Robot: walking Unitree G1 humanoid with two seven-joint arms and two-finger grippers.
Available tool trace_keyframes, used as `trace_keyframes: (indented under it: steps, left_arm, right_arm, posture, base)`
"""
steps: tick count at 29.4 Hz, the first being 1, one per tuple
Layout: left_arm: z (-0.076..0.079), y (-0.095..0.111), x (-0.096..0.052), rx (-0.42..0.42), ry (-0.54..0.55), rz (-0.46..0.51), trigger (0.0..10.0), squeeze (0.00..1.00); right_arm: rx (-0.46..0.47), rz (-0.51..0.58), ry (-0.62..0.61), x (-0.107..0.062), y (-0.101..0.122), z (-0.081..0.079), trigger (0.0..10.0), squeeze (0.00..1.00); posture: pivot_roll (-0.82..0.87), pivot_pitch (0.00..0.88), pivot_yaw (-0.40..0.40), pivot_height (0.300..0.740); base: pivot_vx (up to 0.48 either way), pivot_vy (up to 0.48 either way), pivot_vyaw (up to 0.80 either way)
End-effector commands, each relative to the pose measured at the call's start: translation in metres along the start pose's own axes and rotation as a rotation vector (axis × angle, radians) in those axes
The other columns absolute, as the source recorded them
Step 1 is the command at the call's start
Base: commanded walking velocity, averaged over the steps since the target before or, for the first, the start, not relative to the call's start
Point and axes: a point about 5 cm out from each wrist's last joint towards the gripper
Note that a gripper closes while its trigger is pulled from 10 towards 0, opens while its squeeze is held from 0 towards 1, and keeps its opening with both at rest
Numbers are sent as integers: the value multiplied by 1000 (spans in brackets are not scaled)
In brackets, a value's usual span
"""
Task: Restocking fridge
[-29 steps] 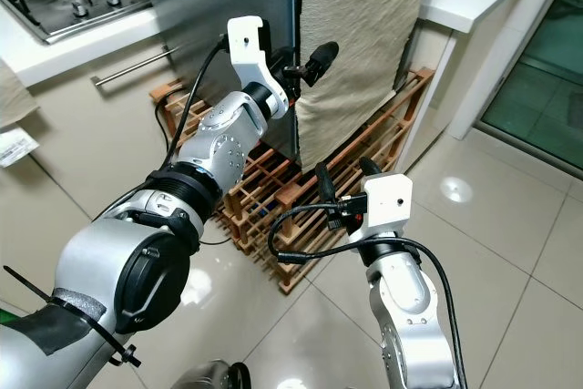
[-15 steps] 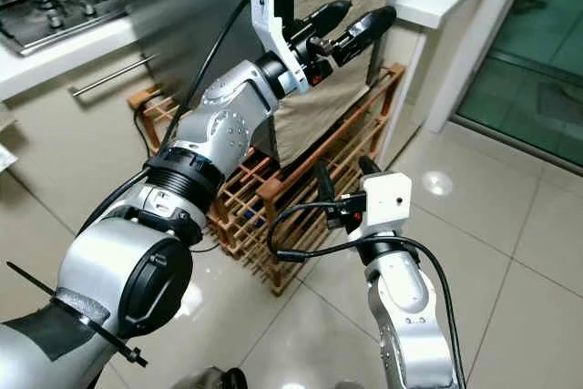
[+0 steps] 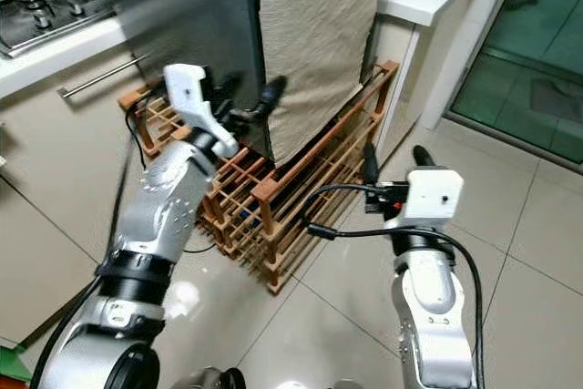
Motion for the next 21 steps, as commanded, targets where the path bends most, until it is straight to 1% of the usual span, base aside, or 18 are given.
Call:
trace_keyframes:
  steps: [1,4,7,8,9,10,11,12,13,14,15,16,17,19,20,21]
  left_arm:
    - [-7,3,-7,-11,74,9,10000,0]
    - [-5,4,-6,-14,78,22,10000,0]
    - [3,13,-2,-44,82,75,10000,0]
    - [6,19,-1,-26,79,101,10000,0]
    - [6,19,-1,-26,79,101,10000,0]
    - [12,42,-2,21,63,212,10000,0]
    - [12,42,-2,21,63,212,10000,0]
    - [15,53,-4,50,54,268,10000,0]
    - [24,83,-7,110,37,392,10000,0]
    - [30,93,-7,125,26,432,10000,0]
    - [35,102,-7,154,18,464,10000,0]
    - [38,106,-6,171,13,478,10000,0]
    - [38,106,-6,171,13,478,10000,0]
    - [46,116,-4,195,-13,509,10000,0]
    - [51,121,-4,197,-44,520,10000,0]
    - [56,126,-5,176,-86,536,10000,0]
  right_arm:
    - [-37,65,-39,4,14,11,10000,0]
    - [-44,70,-43,6,14,13,10000,0]
    - [-44,93,-49,12,17,14,10000,0]
    - [-45,110,-50,15,20,14,10000,0]
    - [-45,110,-50,15,20,14,10000,0]
    - [-64,185,-61,20,36,14,10000,0]
    - [-64,185,-61,20,36,14,10000,0]
    - [-75,221,-68,21,44,13,10000,0]
    - [-105,324,-95,23,69,14,10000,0]
    - [-107,360,-111,24,79,15,10000,0]
    - [-105,389,-125,25,87,17,10000,0]
    - [-102,402,-132,26,91,18,10000,0]
    - [-102,402,-132,26,91,18,10000,0]
    - [-84,426,-175,31,102,24,10000,0]
    - [-83,448,-193,35,110,29,10000,0]
    - [-87,482,-210,39,120,34,10000,0]
  posture:
    - [-211,11,65,740]
    - [-215,2,68,740]
    - [-202,0,74,740]
    - [-202,0,74,740]
    - [-202,0,74,740]
    - [-190,0,69,740]
    - [-190,0,69,740]
    - [-186,0,68,740]
    - [-177,0,67,740]
    - [-164,0,63,740]
    - [-164,0,63,740]
    - [-160,0,60,740]
    - [-160,0,60,740]
    - [-158,0,58,740]
    - [-160,0,56,740]
    - [-162,0,55,740]
  base:
    - [0,0,0]
    - [0,0,0]
    - [0,0,0]
    - [0,0,0]
    - [0,0,0]
    - [0,0,0]
    - [0,0,0]
    - [0,0,0]
    - [0,0,0]
    - [0,0,0]
    - [0,0,0]
    - [0,0,0]
    - [0,0,0]
    - [0,0,0]
    - [0,0,0]
    - [0,0,0]
Point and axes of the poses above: a point about 5 cm out from each wrist's last joint towards the gripper, its own x axis pointing out of the wrist towards the gripper, its own y axis along the axis of the wrist's last joint, z = x × y, and after that the axes turned 13 degrees about -x, right-handed
